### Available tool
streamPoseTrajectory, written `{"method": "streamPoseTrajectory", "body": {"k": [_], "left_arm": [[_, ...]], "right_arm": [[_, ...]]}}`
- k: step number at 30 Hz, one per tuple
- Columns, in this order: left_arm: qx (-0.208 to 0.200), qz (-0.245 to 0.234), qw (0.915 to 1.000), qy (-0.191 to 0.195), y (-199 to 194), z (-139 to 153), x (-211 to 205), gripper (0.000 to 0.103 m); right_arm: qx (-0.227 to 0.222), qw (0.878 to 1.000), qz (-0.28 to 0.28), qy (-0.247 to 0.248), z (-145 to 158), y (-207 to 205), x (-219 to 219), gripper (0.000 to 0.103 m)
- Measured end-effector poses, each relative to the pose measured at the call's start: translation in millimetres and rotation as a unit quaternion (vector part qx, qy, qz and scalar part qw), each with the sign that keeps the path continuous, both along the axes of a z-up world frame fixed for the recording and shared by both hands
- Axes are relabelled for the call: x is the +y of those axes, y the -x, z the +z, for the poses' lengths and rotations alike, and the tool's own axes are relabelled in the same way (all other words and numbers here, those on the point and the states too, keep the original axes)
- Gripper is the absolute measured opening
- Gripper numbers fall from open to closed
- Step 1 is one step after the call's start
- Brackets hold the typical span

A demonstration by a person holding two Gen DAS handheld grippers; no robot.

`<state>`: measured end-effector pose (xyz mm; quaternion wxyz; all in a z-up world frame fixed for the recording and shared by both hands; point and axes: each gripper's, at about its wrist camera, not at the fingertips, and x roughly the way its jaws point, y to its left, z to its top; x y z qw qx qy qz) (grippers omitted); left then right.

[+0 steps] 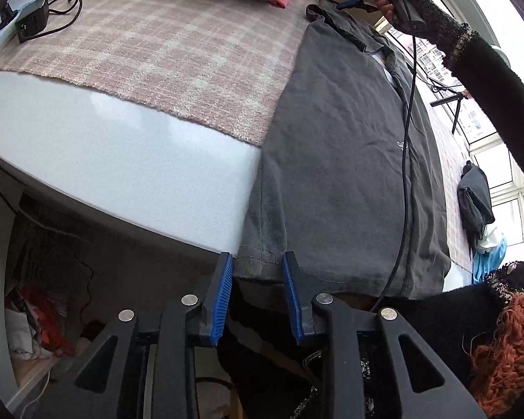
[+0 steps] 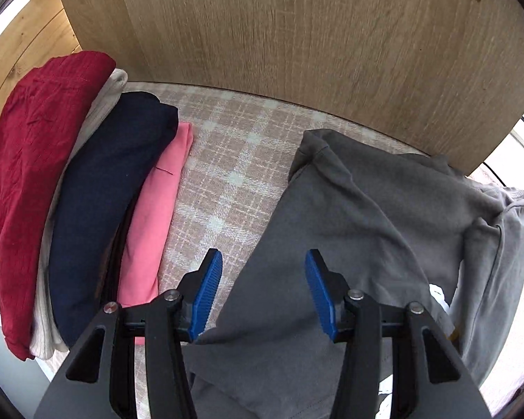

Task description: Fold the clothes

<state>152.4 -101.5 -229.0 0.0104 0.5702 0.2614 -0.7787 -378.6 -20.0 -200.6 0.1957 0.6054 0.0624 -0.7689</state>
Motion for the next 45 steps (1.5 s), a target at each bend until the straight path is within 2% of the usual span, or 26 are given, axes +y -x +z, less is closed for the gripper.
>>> {"method": "streamPoseTrajectory", "body": {"k": [1, 2, 3, 7, 12, 15, 22, 26, 27, 29, 30, 34, 40, 45], "left_arm": [[-0.002, 0.004, 1.0000, 0.001, -0.7, -0.5, -1.2, 0.018], [-0.001, 0.008, 1.0000, -0.001, -1.3, -0.4, -2.5, 0.008], [0.003, 0.011, 0.9999, -0.003, -1.6, 0.2, -3.3, 0.004], [0.019, 0.011, 0.9997, 0.007, -2.3, 9.2, -3.2, 0.004], [0.036, 0.026, 0.9990, 0.006, -8.9, 22.7, -12.5, 0.004], [0.031, 0.017, 0.9993, 0.009, -6.5, 23.9, -7.4, 0.004], [0.030, 0.001, 0.9994, 0.018, -0.4, 29.9, -1.1, 0.004], [0.032, -0.007, 0.9992, 0.022, -1.1, 32.8, -0.1, 0.004], [0.033, -0.010, 0.9992, 0.023, -1.4, 33.7, 1.1, 0.004], [0.035, -0.016, 0.9989, 0.026, -2.2, 36.1, 4.0, 0.004], [0.037, -0.020, 0.9988, 0.027, -2.6, 38.1, 5.8, 0.004], [0.050, -0.039, 0.9975, 0.031, -4.1, 50.8, 15.5, 0.004], [0.066, -0.101, 0.9921, 0.033, -4.1, 75.2, 52.0, 0.004], [0.075, -0.183, 0.9800, 0.020, -4.6, 84.5, 101.0, 0.004]], "right_arm": [[-0.001, 1.000, 0.004, 0.000, 0.2, 0.4, -0.5, 0.049], [0.000, 1.000, 0.010, -0.001, 1.1, 0.5, -1.2, 0.049], [0.003, 1.000, 0.016, -0.005, 2.3, 0.4, -2.0, 0.049], [0.021, 0.999, 0.035, -0.012, 12.9, 1.5, 1.0, 0.049], [0.037, 0.999, 0.023, -0.016, 25.8, 17.7, 12.7, 0.049], [0.014, 0.999, 0.024, -0.022, 16.0, 29.2, 8.0, 0.049], [-0.033, 0.995, 0.047, -0.079, -23.7, 25.9, -18.2, 0.049], [-0.027, 0.994, 0.054, -0.091, -28.1, 22.9, -19.9, 0.049], [-0.022, 0.994, 0.057, -0.091, -27.6, 22.1, -19.6, 0.045], [-0.008, 0.994, 0.063, -0.091, -25.2, 21.5, -16.5, 0.025], [-0.010, 0.995, 0.060, -0.079, -23.8, 23.1, -12.1, 0.008], [-0.038, 0.999, 0.020, 0.006, -16.1, 31.9, 19.4, 0.007], [-0.028, 0.996, -0.010, 0.084, 13.5, 29.5, 75.1, 0.007], [-0.017, 0.994, -0.038, 0.103, 27.5, 20.6, 136.8, 0.007]]}}
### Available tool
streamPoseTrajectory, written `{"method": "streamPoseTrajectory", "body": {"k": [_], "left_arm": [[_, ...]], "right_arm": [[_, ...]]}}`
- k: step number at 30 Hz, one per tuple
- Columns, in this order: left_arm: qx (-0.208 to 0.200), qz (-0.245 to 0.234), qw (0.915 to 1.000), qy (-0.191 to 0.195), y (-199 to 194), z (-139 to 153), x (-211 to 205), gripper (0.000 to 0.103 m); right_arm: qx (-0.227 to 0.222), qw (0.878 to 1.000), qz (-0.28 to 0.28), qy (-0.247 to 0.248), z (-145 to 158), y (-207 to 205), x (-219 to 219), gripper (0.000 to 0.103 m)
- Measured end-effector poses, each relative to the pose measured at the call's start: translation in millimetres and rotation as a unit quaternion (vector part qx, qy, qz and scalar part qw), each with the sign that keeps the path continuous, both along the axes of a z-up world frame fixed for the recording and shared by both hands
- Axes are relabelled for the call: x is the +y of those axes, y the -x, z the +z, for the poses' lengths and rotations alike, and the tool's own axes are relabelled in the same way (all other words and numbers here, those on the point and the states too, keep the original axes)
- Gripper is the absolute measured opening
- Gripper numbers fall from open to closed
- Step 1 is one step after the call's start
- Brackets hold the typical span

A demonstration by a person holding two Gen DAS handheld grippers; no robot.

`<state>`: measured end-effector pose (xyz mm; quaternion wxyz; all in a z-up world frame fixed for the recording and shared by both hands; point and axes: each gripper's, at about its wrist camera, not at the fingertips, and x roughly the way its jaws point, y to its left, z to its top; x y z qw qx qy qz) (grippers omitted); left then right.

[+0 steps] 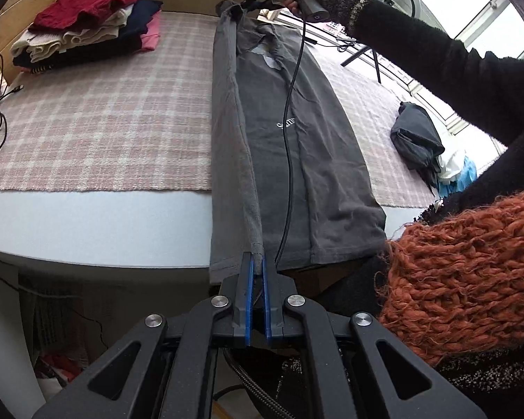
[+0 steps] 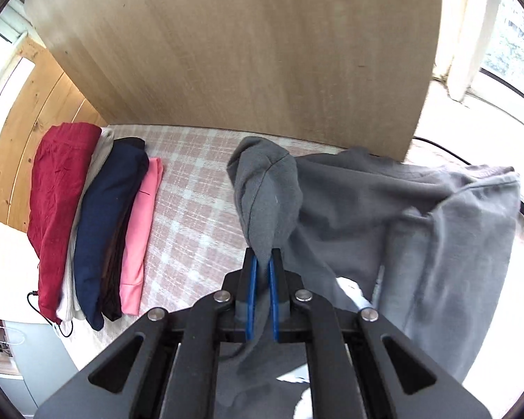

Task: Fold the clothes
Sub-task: 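Grasp the sweatshirt hem with the left tool and pull it straight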

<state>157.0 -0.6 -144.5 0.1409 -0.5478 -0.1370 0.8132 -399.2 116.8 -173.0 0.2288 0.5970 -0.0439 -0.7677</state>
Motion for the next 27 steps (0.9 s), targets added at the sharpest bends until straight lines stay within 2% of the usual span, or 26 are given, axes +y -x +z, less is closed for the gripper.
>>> {"method": "streamPoseTrajectory", "body": {"k": [2, 4, 5, 6, 7, 10, 12, 14, 17, 21, 25, 27], "left_arm": [[-0.002, -0.028, 0.9995, -0.011, 1.3, -2.5, 18.3, 0.004], [-0.018, -0.061, 0.9973, -0.035, 4.1, -13.9, 37.7, 0.004], [-0.028, -0.080, 0.9956, -0.040, 5.2, -20.7, 47.9, 0.004], [-0.040, -0.097, 0.9939, -0.034, 6.3, -27.7, 57.4, 0.004], [-0.051, -0.108, 0.9925, -0.027, 6.7, -32.8, 63.4, 0.003], [-0.064, -0.116, 0.9910, -0.016, 2.6, -35.0, 63.7, 0.003], [-0.060, -0.105, 0.9925, -0.018, -5.3, -28.6, 50.3, 0.003], [-0.054, -0.093, 0.9941, 0.003, -14.2, -22.6, 37.2, 0.003], [-0.049, -0.067, 0.9961, 0.030, -22.7, -23.9, 17.9, 0.003], [-0.040, -0.033, 0.9982, 0.031, -22.0, -38.6, -4.0, 0.004], [-0.032, -0.062, 0.9969, 0.036, -13.0, -58.3, 3.2, 0.004], [-0.030, -0.082, 0.9956, 0.033, -8.4, -66.5, 9.7, 0.011]], "right_arm": [[0.000, 1.000, -0.020, 0.005, -5.4, 1.3, 28.6, 0.007], [0.003, 0.999, -0.035, -0.017, -16.5, 2.2, 51.9, 0.008], [-0.004, 0.998, -0.042, -0.041, -24.0, 2.1, 59.4, 0.014], [-0.014, 0.996, -0.050, -0.068, -31.5, 2.3, 65.8, 0.027], [-0.015, 0.995, -0.057, -0.085, -34.9, 1.3, 72.1, 0.032], [0.015, 0.996, -0.066, -0.064, -16.5, -10.0, 88.1, 0.033], [0.028, 0.996, -0.062, -0.050, -0.6, -19.9, 93.4, 0.041], [0.018, 0.999, -0.036, -0.030, 7.5, -36.8, 91.0, 0.043], [0.009, 1.000, -0.008, -0.005, 11.5, -77.3, 86.2, 0.043], [-0.019, 0.999, 0.024, 0.037, 7.4, -141.0, 86.8, 0.043], [-0.045, 0.996, 0.059, 0.058, -4.9, -222.6, 84.7, 0.043], [-0.059, 0.994, 0.070, 0.062, -12.3, -263.0, 84.5, 0.043]]}}
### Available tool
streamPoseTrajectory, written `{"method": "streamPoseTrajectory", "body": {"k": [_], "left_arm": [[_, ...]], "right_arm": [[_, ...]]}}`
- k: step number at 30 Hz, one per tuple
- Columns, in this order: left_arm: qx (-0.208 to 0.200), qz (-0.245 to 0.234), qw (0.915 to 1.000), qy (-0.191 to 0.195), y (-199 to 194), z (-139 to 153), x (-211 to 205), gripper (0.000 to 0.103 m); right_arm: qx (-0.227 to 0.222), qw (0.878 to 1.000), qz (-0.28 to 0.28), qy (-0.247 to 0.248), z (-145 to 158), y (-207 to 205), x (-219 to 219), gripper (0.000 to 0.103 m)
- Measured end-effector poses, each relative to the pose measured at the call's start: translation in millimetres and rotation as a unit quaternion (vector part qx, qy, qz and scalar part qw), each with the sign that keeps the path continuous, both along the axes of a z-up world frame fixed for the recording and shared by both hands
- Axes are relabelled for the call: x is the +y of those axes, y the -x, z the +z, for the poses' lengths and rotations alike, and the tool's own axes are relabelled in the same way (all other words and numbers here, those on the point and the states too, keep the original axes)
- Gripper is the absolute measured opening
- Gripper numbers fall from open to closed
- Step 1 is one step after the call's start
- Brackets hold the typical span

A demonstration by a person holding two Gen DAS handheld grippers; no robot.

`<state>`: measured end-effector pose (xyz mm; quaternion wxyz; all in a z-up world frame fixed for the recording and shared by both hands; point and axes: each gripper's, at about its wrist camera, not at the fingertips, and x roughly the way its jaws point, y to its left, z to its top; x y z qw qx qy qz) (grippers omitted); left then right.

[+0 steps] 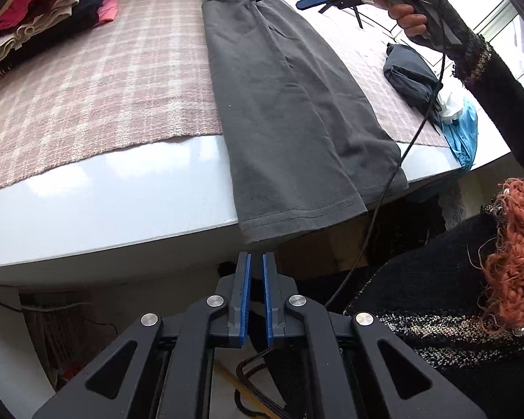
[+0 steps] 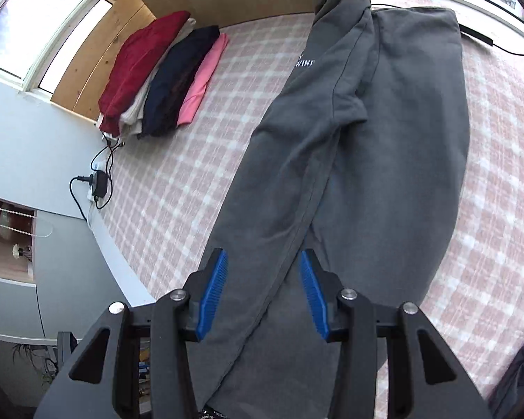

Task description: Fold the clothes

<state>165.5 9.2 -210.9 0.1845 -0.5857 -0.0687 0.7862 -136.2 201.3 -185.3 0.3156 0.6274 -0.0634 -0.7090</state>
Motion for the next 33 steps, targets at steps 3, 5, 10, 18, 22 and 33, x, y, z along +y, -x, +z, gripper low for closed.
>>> {"method": "streamPoseTrajectory", "body": {"k": [3, 5, 10, 18, 22, 33], "left_arm": [[0.006, -0.027, 0.9996, -0.006, 6.0, -6.5, 8.1, 0.021], [0.011, -0.032, 0.9993, -0.012, 10.2, -6.4, 9.6, 0.025], [0.023, -0.052, 0.9984, 0.009, 16.2, -7.5, 16.2, 0.027], [0.041, -0.054, 0.9977, 0.005, 19.0, -5.1, 16.1, 0.000], [0.055, -0.066, 0.9963, 0.003, 18.8, -1.3, 20.7, 0.000], [0.067, -0.082, 0.9941, 0.024, 2.2, -3.3, 17.1, 0.018]], "right_arm": [[-0.036, 0.999, 0.001, 0.008, -16.9, -49.8, -0.9, 0.043], [-0.055, 0.998, 0.006, 0.009, -28.3, -75.7, -4.7, 0.043], [-0.052, 0.998, 0.022, -0.036, -55.2, -110.9, -23.1, 0.043], [-0.028, 0.997, 0.022, -0.068, -62.6, -122.2, -34.6, 0.043], [-0.007, 0.995, 0.037, -0.096, -61.8, -124.3, -42.0, 0.037], [-0.015, 0.995, 0.021, -0.096, -50.6, -121.0, -31.8, 0.026]]}}
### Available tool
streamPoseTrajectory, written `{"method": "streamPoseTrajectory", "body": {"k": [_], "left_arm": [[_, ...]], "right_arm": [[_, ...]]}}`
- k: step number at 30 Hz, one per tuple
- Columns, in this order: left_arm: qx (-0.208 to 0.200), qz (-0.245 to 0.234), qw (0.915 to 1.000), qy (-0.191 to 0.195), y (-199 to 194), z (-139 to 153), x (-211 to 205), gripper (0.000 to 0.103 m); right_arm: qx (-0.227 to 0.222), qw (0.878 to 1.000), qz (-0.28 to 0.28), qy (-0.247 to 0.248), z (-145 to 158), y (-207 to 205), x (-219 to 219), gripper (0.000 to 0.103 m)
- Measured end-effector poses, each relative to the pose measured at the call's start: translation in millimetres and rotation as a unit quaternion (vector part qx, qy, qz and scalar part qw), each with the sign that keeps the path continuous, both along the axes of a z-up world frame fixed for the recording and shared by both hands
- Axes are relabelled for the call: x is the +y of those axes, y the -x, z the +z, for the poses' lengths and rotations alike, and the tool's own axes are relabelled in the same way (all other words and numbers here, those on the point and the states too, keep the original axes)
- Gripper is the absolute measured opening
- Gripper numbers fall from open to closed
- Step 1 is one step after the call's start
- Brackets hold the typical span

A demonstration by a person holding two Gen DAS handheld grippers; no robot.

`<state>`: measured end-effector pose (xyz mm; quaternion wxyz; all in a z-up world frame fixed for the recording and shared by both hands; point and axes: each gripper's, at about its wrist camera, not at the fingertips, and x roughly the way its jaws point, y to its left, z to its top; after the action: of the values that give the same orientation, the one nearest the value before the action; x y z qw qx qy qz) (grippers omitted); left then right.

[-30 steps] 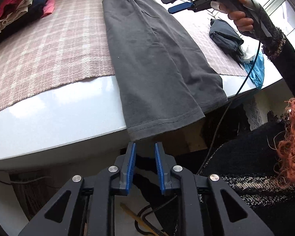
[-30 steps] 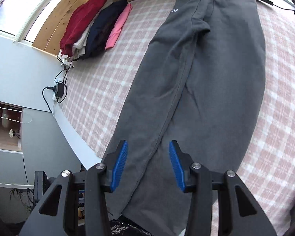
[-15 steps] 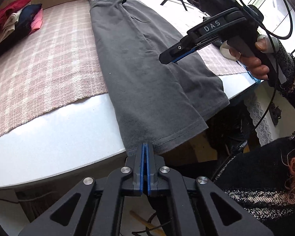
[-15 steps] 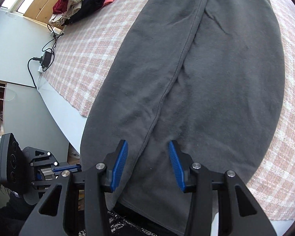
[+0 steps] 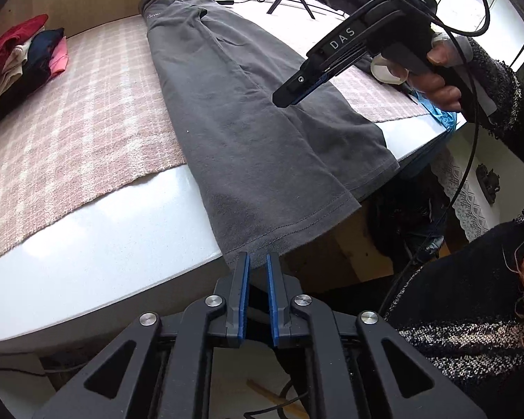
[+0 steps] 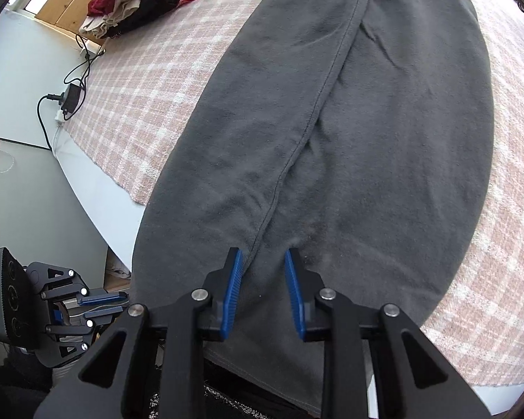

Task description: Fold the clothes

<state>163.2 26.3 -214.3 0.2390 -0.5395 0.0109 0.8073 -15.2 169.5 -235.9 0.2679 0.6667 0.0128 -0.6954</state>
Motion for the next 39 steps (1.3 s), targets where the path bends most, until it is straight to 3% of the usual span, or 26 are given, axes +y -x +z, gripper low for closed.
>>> {"method": "streamPoseTrajectory", "body": {"k": [1, 3, 5, 8, 10, 13, 14, 15, 16, 20, 26, 29, 31, 36, 39], "left_arm": [[-0.006, -0.001, 1.0000, 0.000, 1.5, -2.0, 0.2, 0.020], [-0.022, 0.002, 0.9998, 0.000, 5.2, -5.6, -1.3, 0.034], [-0.042, 0.021, 0.9988, -0.013, 9.8, -6.5, -9.3, 0.036], [-0.059, 0.067, 0.9932, -0.075, 15.4, -2.4, -30.3, 0.039], [-0.071, 0.080, 0.9910, -0.079, 21.0, -4.5, -34.3, 0.039], [-0.082, 0.083, 0.9920, -0.049, 26.5, -10.3, -28.4, 0.036], [-0.081, 0.080, 0.9924, -0.047, 26.9, -11.0, -24.6, 0.030], [-0.084, 0.077, 0.9924, -0.047, 26.9, -12.6, -21.7, 0.012], [-0.085, 0.073, 0.9927, -0.045, 26.0, -14.3, -18.8, 0.003], [-0.065, 0.043, 0.9965, -0.032, 18.2, -13.7, -4.8, 0.002], [-0.067, 0.048, 0.9965, 0.017, 14.3, -4.1, -9.4, 0.007], [-0.040, 0.053, 0.9971, 0.037, 9.8, 14.4, -11.8, 0.019], [-0.023, 0.054, 0.9974, 0.042, 11.8, 27.1, -7.5, 0.024], [0.006, 0.055, 0.9968, 0.057, 37.2, 44.8, 12.1, 0.025], [0.008, 0.063, 0.9961, 0.062, 66.2, 44.7, 23.1, 0.026]], "right_arm": [[0.006, 1.000, 0.003, 0.002, 3.4, -0.8, -1.2, 0.026], [0.018, 1.000, 0.012, 0.007, 10.0, -2.2, -5.8, 0.026], [0.039, 0.999, 0.027, 0.001, 15.3, -4.4, -12.8, 0.026], [0.057, 0.997, 0.058, -0.009, 15.7, -9.2, -25.9, 0.026], [0.056, 0.996, 0.071, -0.016, 10.7, -12.4, -32.5, 0.026], [0.049, 0.995, 0.089, -0.020, 3.1, -17.4, -38.2, 0.026], [0.047, 0.994, 0.095, -0.024, 0.3, -18.6, -39.2, 0.026], [0.046, 0.993, 0.100, -0.031, -2.3, -19.7, -39.9, 0.026], [0.047, 0.993, 0.104, -0.041, -3.7, -20.8, -39.9, 0.026], [0.045, 0.989, 0.119, -0.074, -6.6, -23.6, -36.2, 0.026], [0.008, 0.998, 0.066, 0.002, 19.8, -2.8, -3.2, 0.026], [0.021, 0.999, 0.024, 0.033, 49.6, 23.9, 25.1, 0.032], [0.052, 0.998, 0.002, 0.024, 71.9, 50.6, 39.6, 0.033], [0.141, 0.990, -0.014, 0.024, 132.9, 135.7, 53.0, 0.033], [0.182, 0.983, 0.005, 0.013, 155.2, 192.1, 30.3, 0.034]]}}
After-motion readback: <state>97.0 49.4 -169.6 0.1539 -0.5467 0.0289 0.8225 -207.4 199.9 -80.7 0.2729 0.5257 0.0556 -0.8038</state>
